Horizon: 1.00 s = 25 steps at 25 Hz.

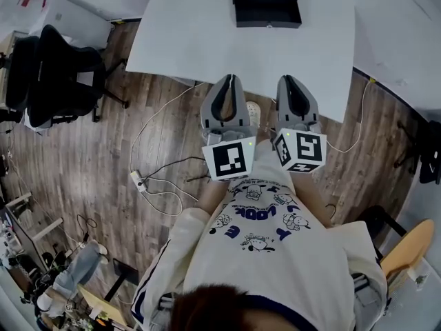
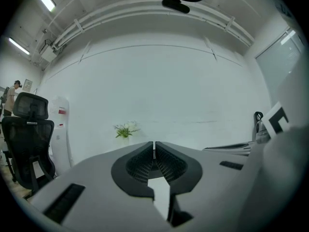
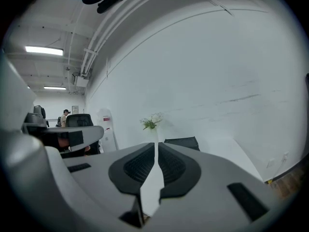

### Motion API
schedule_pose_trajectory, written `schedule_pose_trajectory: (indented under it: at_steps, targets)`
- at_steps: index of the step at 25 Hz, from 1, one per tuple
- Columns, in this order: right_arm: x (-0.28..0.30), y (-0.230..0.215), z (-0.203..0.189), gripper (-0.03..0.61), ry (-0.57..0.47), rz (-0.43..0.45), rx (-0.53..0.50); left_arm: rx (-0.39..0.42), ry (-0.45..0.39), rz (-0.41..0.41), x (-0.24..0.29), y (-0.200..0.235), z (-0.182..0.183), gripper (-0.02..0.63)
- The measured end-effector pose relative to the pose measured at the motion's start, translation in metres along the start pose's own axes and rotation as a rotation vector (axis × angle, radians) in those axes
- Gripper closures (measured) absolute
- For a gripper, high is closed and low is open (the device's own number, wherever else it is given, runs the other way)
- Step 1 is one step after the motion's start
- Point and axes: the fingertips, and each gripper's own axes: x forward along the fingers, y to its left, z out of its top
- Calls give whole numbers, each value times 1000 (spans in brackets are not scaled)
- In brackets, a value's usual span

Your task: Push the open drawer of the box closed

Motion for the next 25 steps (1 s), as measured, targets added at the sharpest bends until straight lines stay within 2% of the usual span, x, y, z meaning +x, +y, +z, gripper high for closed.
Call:
schedule_pose_trajectory:
  at_steps: [9, 25]
  targets:
    - [72, -35, 2, 537, 45, 20, 23, 15, 36, 12, 80, 3, -3, 592]
    - [161, -78, -15, 537, 147, 29, 39, 25, 112, 9, 180, 4, -23, 592]
